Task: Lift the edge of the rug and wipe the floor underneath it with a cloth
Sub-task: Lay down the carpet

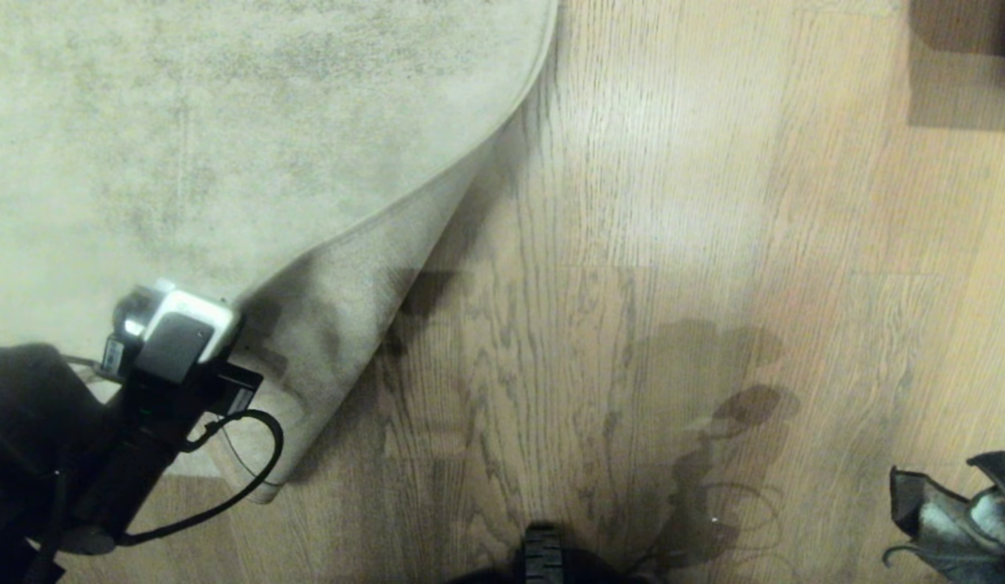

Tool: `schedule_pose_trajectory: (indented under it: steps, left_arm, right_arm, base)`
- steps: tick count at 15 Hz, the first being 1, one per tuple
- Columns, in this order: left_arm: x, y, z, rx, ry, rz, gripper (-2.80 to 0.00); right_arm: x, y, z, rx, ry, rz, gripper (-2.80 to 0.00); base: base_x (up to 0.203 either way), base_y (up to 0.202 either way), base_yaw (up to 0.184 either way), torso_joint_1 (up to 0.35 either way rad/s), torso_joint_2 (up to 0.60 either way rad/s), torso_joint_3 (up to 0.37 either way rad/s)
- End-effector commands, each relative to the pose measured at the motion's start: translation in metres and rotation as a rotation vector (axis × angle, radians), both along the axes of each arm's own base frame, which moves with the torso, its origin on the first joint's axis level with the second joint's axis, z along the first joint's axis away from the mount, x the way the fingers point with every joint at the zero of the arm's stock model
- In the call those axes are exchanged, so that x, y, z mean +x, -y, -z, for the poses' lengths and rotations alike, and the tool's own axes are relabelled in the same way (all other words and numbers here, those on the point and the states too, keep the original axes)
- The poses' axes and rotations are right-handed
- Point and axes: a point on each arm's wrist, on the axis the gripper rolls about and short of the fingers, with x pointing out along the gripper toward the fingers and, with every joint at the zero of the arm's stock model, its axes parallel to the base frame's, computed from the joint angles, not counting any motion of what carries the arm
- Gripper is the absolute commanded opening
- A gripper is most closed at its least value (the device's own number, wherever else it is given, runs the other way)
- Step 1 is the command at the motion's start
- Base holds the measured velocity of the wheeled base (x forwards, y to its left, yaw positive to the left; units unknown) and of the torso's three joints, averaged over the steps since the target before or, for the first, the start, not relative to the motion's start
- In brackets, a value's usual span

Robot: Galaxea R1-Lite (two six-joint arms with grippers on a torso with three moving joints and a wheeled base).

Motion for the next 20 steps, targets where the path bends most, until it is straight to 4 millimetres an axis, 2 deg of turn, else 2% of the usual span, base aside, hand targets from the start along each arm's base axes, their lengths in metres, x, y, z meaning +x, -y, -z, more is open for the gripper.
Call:
schedule_pose_trajectory:
  steps: [1, 9, 14, 20]
  left_arm:
    - [-0.001, -0.001, -0.002, 0.0, 0.014, -0.005, -2.8]
    - [-0.006, 0.0, 0.003, 0.002, -0.01, 0.007, -2.8]
    - [-0.008, 0.012, 0.007, -0.059, -0.027, 0.073, -2.8]
    - [-0.013, 0.017, 0.012, -0.072, -0.051, 0.098, -2.8]
  right_arm:
    - [0.0, 0.0, 0.0, 0.001, -0.002, -0.001, -2.8]
    - [0.0, 0.0, 0.0, 0.001, -0.001, 0.0, -2.8]
    - [0.0, 0.0, 0.0, 0.001, -0.002, 0.0, -2.8]
    - [0.0, 0.0, 0.0, 0.001, -0.001, -0.001, -2.8]
  base:
    - [0.0, 0.0, 0.0, 0.0, 0.0, 0.0]
    - [0.0, 0.0, 0.0, 0.0, 0.0, 0.0]
    - [0.0, 0.0, 0.0, 0.0, 0.0, 0.0]
    - [0.0, 0.0, 0.0, 0.0, 0.0, 0.0]
